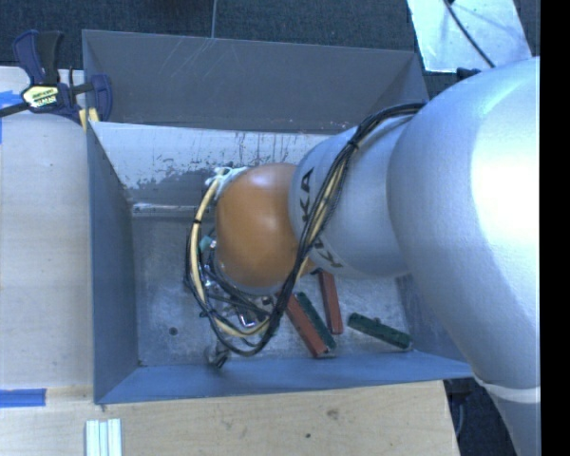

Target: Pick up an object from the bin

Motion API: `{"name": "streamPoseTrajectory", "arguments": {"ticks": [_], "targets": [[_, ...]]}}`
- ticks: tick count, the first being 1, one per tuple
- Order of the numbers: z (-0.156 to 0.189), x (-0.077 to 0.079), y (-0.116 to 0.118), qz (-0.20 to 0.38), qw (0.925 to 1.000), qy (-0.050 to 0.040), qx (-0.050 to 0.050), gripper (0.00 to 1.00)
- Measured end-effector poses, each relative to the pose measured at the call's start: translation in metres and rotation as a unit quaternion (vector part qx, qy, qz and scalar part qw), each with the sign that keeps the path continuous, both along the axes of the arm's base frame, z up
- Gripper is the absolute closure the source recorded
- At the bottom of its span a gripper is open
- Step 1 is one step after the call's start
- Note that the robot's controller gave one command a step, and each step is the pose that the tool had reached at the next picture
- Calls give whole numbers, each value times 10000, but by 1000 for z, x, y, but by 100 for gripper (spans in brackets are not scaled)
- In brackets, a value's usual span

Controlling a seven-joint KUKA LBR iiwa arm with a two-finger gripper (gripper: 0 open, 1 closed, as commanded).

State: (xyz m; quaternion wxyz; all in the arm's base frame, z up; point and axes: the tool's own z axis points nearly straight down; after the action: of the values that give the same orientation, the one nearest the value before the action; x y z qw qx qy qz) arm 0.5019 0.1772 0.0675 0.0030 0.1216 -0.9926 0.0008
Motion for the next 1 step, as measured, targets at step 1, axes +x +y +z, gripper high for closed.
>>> {"name": "streamPoseTrajectory", "arguments": {"ticks": [1], "targets": [[68,-11,-89,2234,9747,-53,6,0]]}}
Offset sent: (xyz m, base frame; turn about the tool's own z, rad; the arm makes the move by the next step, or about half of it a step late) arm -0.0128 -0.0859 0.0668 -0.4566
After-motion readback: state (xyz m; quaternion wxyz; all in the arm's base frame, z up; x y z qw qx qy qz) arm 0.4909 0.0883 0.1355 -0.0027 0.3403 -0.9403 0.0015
